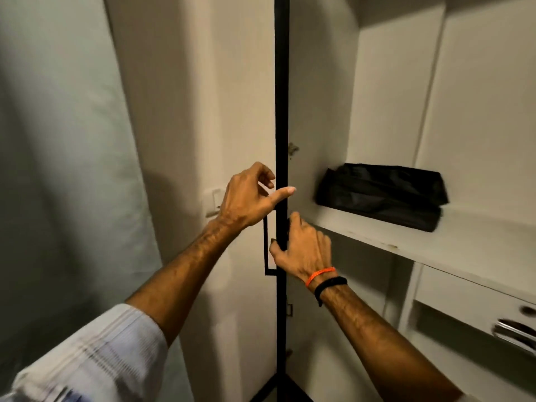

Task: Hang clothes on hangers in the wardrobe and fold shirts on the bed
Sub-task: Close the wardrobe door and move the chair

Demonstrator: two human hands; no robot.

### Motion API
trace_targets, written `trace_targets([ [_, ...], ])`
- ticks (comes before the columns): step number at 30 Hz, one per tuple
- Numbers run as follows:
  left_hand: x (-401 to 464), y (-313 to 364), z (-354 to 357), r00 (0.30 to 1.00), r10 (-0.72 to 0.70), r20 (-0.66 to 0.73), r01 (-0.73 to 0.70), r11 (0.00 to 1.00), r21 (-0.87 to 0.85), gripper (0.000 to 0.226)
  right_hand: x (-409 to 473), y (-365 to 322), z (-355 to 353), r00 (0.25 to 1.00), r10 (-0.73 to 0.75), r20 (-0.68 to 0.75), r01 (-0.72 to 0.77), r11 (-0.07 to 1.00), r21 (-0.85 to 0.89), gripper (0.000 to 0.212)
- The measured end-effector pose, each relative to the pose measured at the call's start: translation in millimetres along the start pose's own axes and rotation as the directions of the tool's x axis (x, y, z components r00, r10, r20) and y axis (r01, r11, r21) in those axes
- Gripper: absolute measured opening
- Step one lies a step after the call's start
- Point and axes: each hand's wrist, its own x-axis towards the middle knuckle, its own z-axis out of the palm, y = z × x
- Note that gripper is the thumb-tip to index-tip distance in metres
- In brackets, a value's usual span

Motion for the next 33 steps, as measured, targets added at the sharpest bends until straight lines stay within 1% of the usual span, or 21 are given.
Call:
trace_targets([
  [3,9.6,25.5,40.8,0.986,0.169,-0.004,-0.169,0.986,-0.001,0.073,-8.0,37.8,-23.2,0.996,0.083,-0.016,-0.084,0.995,-0.046,0.047],
  [6,22.6,43.8,86.7,0.932,0.359,-0.051,-0.356,0.933,0.055,0.09,-11.6,74.6,-38.4,0.981,0.196,-0.011,-0.196,0.979,-0.055,0.047],
  [9,37.8,59.6,129.5,0.858,0.513,-0.021,-0.509,0.856,0.09,0.092,-9.5,106.5,-48.4,0.956,0.293,-0.009,-0.293,0.954,-0.065,0.044],
  [11,48.4,66.7,157.6,0.822,0.569,-0.012,-0.568,0.822,0.046,0.089,-4.9,123.9,-52.2,0.94,0.339,-0.02,-0.34,0.937,-0.083,0.045],
  [15,70.5,77.3,213.3,0.807,0.59,-0.034,-0.591,0.806,-0.035,0.087,9.4,159.2,-53.0,0.896,0.441,-0.052,-0.444,0.888,-0.121,0.052],
  [17,81.5,84.6,241.2,0.809,0.588,-0.026,-0.588,0.807,-0.053,0.086,17.9,179.1,-53.1,0.866,0.494,-0.076,-0.5,0.856,-0.134,0.05],
  [20,96.5,99.2,279.0,0.823,0.568,-0.007,-0.568,0.823,-0.029,0.084,31.6,209.1,-54.7,0.824,0.559,-0.091,-0.566,0.812,-0.139,0.048],
  [25,120.2,112.3,329.4,0.835,0.55,0.022,-0.55,0.834,0.026,0.085,57.6,254.3,-54.2,0.778,0.625,-0.065,-0.627,0.767,-0.134,0.053],
  [33,137.0,121.7,363.1,0.859,0.509,0.054,-0.512,0.854,0.089,0.084,83.5,294.9,-47.8,0.735,0.676,-0.043,-0.675,0.726,-0.127,0.049],
])
